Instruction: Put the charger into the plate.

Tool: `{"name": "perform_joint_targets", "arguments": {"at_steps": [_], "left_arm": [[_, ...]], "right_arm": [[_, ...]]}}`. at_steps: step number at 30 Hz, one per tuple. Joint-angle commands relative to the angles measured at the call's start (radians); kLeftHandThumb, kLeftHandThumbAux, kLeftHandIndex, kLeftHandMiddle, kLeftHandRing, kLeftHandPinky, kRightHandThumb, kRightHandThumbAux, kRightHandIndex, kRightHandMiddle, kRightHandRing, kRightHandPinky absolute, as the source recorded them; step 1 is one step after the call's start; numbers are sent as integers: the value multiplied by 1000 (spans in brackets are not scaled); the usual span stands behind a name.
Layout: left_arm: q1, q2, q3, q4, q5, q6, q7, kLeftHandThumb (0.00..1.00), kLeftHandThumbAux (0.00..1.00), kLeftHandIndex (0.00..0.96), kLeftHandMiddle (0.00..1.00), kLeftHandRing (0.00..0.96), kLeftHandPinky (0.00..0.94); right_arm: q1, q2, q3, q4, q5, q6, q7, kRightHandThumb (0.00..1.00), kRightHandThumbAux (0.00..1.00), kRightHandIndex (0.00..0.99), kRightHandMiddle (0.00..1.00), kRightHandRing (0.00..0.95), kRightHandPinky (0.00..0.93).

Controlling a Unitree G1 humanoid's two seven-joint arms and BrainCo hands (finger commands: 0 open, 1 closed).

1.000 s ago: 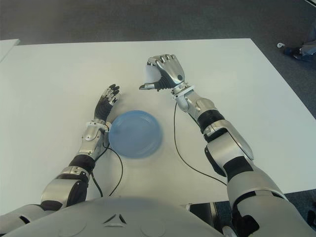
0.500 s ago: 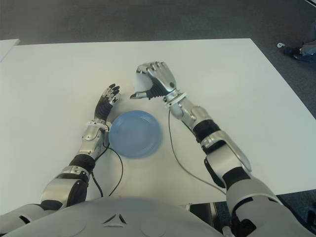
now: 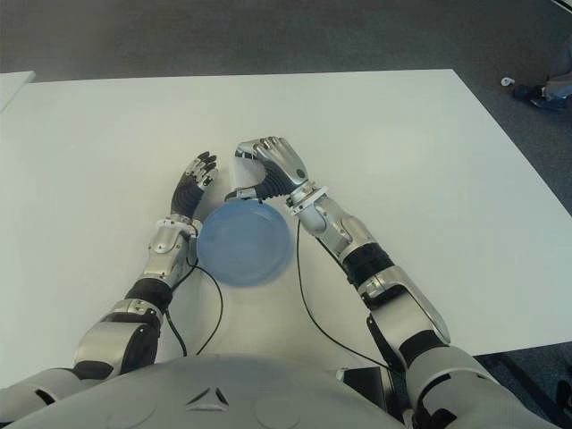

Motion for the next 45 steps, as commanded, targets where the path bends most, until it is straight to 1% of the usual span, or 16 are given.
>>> {"name": "perform_joint_targets", "arguments": {"at_steps": [1, 6, 13, 18, 22, 33, 39, 40, 41, 42, 43, 44, 45], "left_arm": [[31, -8, 6, 23, -12, 41, -24, 0, 532, 109, 130, 118, 145], [32, -9, 8, 22, -19, 45, -29, 0, 541, 96, 124, 126, 161], [31, -13, 12, 17, -20, 48, -26, 1, 541, 107, 134, 142, 182], [31, -16, 16, 15, -20, 51, -26, 2, 545, 109, 139, 146, 180], [31, -16, 19, 15, -18, 49, -29, 2, 548, 110, 137, 140, 166], [28, -13, 18, 18, -11, 64, -28, 11, 533, 96, 122, 114, 131], [29, -11, 17, 15, -12, 68, -34, 5, 525, 90, 114, 106, 125], [30, -11, 17, 13, -12, 68, -35, 3, 524, 90, 116, 110, 137], [30, -11, 17, 11, -13, 68, -36, 2, 523, 89, 118, 115, 146], [31, -11, 17, 10, -13, 68, -36, 1, 522, 89, 119, 117, 149], [32, -11, 18, 9, -12, 69, -35, 0, 522, 91, 122, 121, 157], [33, -11, 18, 7, -12, 69, -33, 0, 522, 92, 123, 124, 162], [34, -12, 18, 5, -11, 68, -31, 0, 523, 95, 125, 126, 164]], "right_arm": [[29, 14, -16, -14, 26, 21, 59, 745, 709, 440, 882, 877, 882], [44, 25, -31, -17, 61, 12, 111, 745, 710, 440, 879, 876, 883], [63, 36, -52, -30, 107, -1, 169, 745, 710, 440, 878, 875, 881], [72, 39, -62, -43, 122, 2, 198, 745, 710, 440, 878, 875, 880], [83, 40, -70, -58, 143, 12, 239, 745, 710, 440, 878, 875, 880], [102, 38, -83, -91, 142, 51, 317, 744, 710, 440, 878, 875, 877], [103, 38, -88, -89, 151, 38, 338, 744, 710, 440, 872, 871, 873], [99, 33, -85, -86, 144, 26, 337, 741, 707, 440, 860, 860, 848], [96, 29, -82, -84, 139, 17, 337, 732, 705, 437, 813, 806, 771], [92, 24, -79, -81, 131, 6, 334, 729, 704, 436, 796, 786, 744], [90, 22, -77, -79, 125, -1, 332, 719, 703, 432, 740, 722, 668], [86, 16, -73, -76, 112, -11, 325, 713, 703, 430, 704, 681, 619], [82, 12, -70, -73, 103, -18, 321, 657, 632, 412, 644, 619, 564]]}}
